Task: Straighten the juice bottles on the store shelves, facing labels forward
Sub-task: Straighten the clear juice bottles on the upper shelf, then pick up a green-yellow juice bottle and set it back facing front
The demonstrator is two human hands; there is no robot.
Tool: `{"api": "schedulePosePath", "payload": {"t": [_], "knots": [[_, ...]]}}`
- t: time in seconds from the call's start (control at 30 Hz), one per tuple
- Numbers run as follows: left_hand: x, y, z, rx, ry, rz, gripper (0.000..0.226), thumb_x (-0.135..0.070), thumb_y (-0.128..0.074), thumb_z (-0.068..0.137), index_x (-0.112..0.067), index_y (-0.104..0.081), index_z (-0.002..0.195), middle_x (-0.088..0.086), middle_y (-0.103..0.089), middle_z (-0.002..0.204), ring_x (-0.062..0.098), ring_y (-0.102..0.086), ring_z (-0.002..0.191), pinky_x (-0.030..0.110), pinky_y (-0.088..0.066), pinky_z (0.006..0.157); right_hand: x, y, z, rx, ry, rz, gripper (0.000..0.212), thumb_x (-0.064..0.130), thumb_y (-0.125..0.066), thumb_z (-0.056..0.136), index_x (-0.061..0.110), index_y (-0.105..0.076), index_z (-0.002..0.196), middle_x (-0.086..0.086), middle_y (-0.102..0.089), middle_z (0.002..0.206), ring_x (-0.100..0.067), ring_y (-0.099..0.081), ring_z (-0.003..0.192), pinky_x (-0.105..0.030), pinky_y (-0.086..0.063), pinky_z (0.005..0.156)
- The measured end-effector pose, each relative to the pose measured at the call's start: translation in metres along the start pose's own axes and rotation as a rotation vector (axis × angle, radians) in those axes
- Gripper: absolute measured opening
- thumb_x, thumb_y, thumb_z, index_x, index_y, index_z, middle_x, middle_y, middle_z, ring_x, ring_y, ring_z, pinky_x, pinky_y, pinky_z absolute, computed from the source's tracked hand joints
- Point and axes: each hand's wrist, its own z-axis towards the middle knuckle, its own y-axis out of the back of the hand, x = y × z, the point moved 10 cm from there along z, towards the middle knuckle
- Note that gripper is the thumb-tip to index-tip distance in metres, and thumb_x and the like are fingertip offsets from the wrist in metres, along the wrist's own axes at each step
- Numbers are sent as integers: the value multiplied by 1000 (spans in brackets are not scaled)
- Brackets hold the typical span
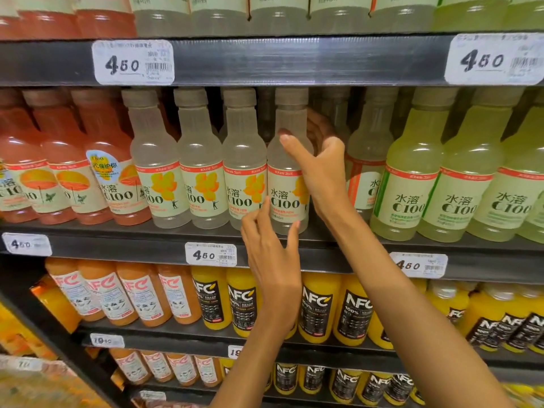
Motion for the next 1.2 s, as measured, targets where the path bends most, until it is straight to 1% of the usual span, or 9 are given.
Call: {"api": "schedulePosePath", "payload": {"t": [0.2,0.3,0.4,0.53,0.63,0.73,0.8,1.1,1.2], "knots": [[-3,-1,3,35,10,-18,59,-19,-69,85,-14,-43,137,7,-47,126,21,-47,121,41,-47,97,15,5,-11,-45,122,-99,37,35,-67,86,20,-38,70,5,-37,68,-1,-40,61,-8,-37,52],[-15,7,-1,-3,-10,4,60,-15,-69,84,-12,-42,138,9,-45,129,20,-42,125,35,-40,106,27,26,-26,-59,235,-162,25,33,-64,89,13,-52,99,4,-55,96,-4,-53,90,-10,-44,74],[-48,12,-13,-60,-173,-71,51,-7,-67,84,-11,-48,132,10,-49,122,21,-49,116,32,-42,101,49,80,-51,-266,407,-176,35,23,-62,91,16,-50,123,5,-55,119,-5,-53,113,-18,-44,95],[-78,-44,-27,269,-190,-233,45,-11,-62,89,-15,-47,132,-1,-53,120,10,-50,112,28,-42,99,58,141,-64,-566,444,-378,33,11,-55,92,4,-53,124,-6,-55,122,-17,-51,116,-30,-42,100],[-84,-87,-33,491,-108,-248,57,-16,-65,88,-12,-39,139,3,-51,133,13,-46,124,28,-37,106,46,147,-47,-514,293,-477,44,17,-55,94,3,-42,134,-11,-48,134,-21,-43,126,-24,-32,106],[-90,-100,-31,499,-96,-268,57,-12,-66,87,-9,-41,138,6,-55,131,16,-52,121,30,-42,103,45,146,-44,-493,291,-513,53,22,-57,94,2,-36,138,-11,-45,138,-20,-40,128,-7,-22,94],[-92,-104,-30,499,-84,-287,57,-11,-67,86,-9,-43,138,6,-57,129,17,-55,116,36,-47,99,48,149,-44,-495,301,-486,58,26,-61,92,1,-36,137,-12,-47,135,-20,-41,124,-7,-23,90],[-88,-110,-35,491,11,-361,59,-6,-69,80,-9,-46,134,10,-49,130,27,-50,121,43,-44,101,71,126,-45,-299,430,-684,51,39,-63,89,3,-52,123,-13,-51,114,-24,-46,105,-36,-41,91],[-82,-103,-40,451,41,-428,56,-4,-71,78,-13,-51,129,4,-52,123,19,-56,111,20,-49,89,69,116,-52,-145,419,-483,46,32,-63,90,8,-49,126,-4,-57,118,-19,-54,108,-41,-47,91]]}}
